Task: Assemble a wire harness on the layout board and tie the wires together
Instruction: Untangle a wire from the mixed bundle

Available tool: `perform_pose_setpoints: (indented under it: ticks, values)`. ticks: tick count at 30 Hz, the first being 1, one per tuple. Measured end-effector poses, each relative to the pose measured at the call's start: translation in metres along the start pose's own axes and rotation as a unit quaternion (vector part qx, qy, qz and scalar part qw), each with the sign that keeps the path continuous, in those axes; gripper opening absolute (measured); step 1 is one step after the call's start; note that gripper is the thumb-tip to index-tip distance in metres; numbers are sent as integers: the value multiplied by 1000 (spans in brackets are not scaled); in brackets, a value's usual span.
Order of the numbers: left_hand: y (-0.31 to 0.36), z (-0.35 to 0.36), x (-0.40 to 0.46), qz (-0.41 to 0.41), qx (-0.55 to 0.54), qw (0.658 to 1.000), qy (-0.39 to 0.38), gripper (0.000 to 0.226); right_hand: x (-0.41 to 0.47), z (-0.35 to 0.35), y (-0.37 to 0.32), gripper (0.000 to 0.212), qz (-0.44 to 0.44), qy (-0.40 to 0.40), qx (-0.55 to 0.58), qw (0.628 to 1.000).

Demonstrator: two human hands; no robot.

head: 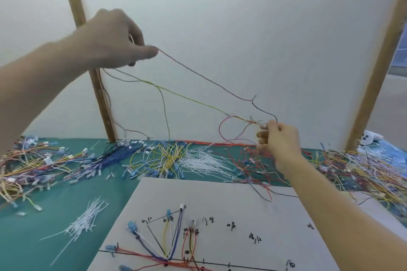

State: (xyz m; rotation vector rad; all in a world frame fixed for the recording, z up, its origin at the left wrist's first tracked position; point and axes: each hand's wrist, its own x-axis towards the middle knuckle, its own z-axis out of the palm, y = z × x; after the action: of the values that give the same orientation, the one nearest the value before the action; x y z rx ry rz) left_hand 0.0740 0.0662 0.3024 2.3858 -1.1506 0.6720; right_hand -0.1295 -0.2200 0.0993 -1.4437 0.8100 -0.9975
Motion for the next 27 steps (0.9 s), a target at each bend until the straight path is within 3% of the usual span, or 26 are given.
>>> perform_pose_setpoints:
  ticks: [2,4,6,10,13,16,17,19,21,22,24,26,27]
  values:
    - [-10,17,-2,-7,-28,996,-79,44,-1,-7,-12,31,43,-11,137,990]
    - [-20,37,-1,-17,-32,992,-119,44,-7,-13,-22,32,75,-69,204,974]
    - [-27,61,-6,-31,-62,992,-107,43,-15,-16,-27,32,72,-109,179,975]
    - [-34,99,-5,-102,-166,981,2,30,-28,-18,-27,31,73,-144,176,971]
    - [-31,128,-12,-151,-214,963,-65,14,-40,-21,-23,29,95,-173,185,963]
    - [-18,155,-35,-157,-204,954,-152,42,-50,-23,-20,30,113,-186,199,955]
    - [-8,162,-48,-136,-184,967,-117,44,-52,-24,-18,31,117,-192,203,953]
    - [18,175,-78,-41,-136,989,44,37,-56,-24,-14,31,126,-205,203,949]
    - [54,182,-106,56,-171,974,140,20,-60,-22,-7,31,134,-218,203,945]
    - [71,186,-118,80,-232,963,113,12,-62,-21,-3,31,138,-225,204,943]
    - [100,197,-137,55,-372,926,-36,18,-66,-20,8,31,140,-240,208,938]
    - [118,213,-148,17,-467,868,-166,27,-68,-20,18,31,145,-250,216,933]
    - [121,221,-151,0,-508,841,-188,26,-69,-21,22,30,145,-254,215,932]
